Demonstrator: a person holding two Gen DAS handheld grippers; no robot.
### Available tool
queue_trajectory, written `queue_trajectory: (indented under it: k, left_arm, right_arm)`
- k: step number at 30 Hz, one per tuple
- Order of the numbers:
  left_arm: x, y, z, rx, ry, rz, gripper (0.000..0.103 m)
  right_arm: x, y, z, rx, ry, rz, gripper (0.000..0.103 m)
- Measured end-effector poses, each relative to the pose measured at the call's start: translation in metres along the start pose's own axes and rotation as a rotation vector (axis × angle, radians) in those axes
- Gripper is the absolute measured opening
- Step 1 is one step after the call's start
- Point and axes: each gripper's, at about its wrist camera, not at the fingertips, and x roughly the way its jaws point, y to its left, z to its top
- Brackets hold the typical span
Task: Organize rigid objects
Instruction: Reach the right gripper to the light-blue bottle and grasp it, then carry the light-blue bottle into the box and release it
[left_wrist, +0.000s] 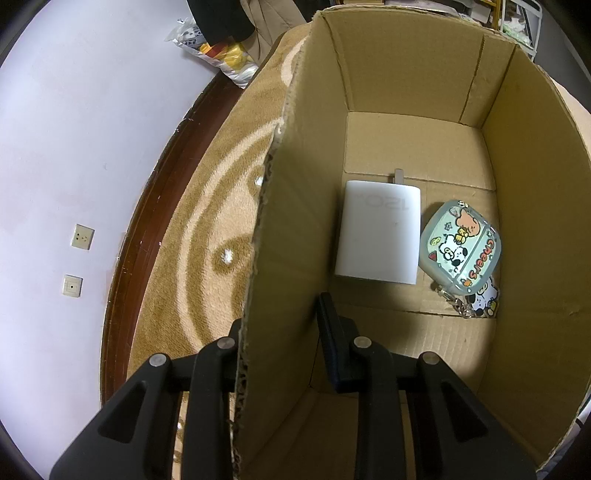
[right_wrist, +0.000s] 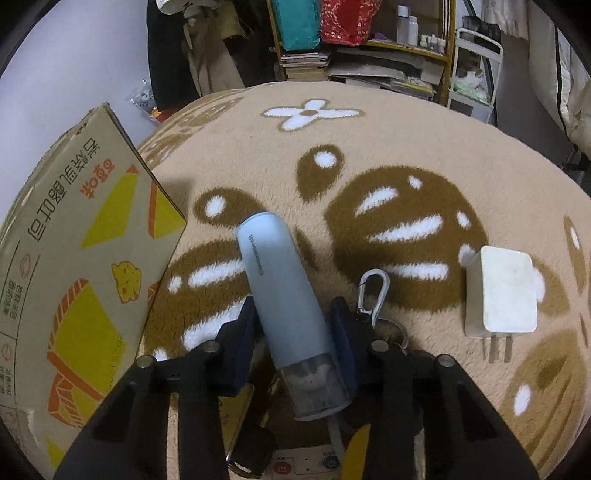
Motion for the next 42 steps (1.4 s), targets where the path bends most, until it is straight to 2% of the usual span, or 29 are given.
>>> queue_trajectory:
  k: [3, 6, 11, 15, 25, 29, 34, 42]
  left_arm:
    - [0.000, -0.001, 0.001, 0.000, 0.000, 0.000, 0.026]
    - [0.000, -0.001, 0.001, -0.001, -0.003, -0.002, 0.026]
    - [0.001, -0.001, 0.002, -0.004, -0.002, -0.005, 0.026]
    - [0.001, 0.000, 0.002, -0.005, -0.001, -0.008, 0.026]
    - [0.001, 0.001, 0.001, -0.006, -0.001, -0.009, 0.026]
    - [0.001, 0.001, 0.001, -0.005, -0.002, -0.009, 0.026]
    - [0.000, 0.002, 0.001, -0.006, -0.001, -0.010, 0.026]
    - [0.000, 0.003, 0.001, -0.007, -0.001, -0.010, 0.026]
  right_arm:
    - [-0.007, 0.004, 0.001, -0.012, -0.035, -0.071, 0.033]
    - [-0.015, 0.001, 0.005, 0.028, -0.057, -0.136, 0.030]
    - [-0.029, -0.016, 0.010, 0.136, -0.075, -0.071, 0.029]
    - [-0.043, -0.015, 0.017, 0.162, -0.108, -0.027, 0.028]
    - [-0.081, 0.016, 0.029, 0.111, -0.232, -0.007, 0.028]
    - [-0.098, 0.027, 0.033, 0.110, -0.262, 0.037, 0.028]
    - [-0.119, 0.050, 0.034, 0.045, -0.315, 0.068, 0.028]
    - [-0.125, 0.087, 0.027, -0.054, -0.311, 0.138, 0.028]
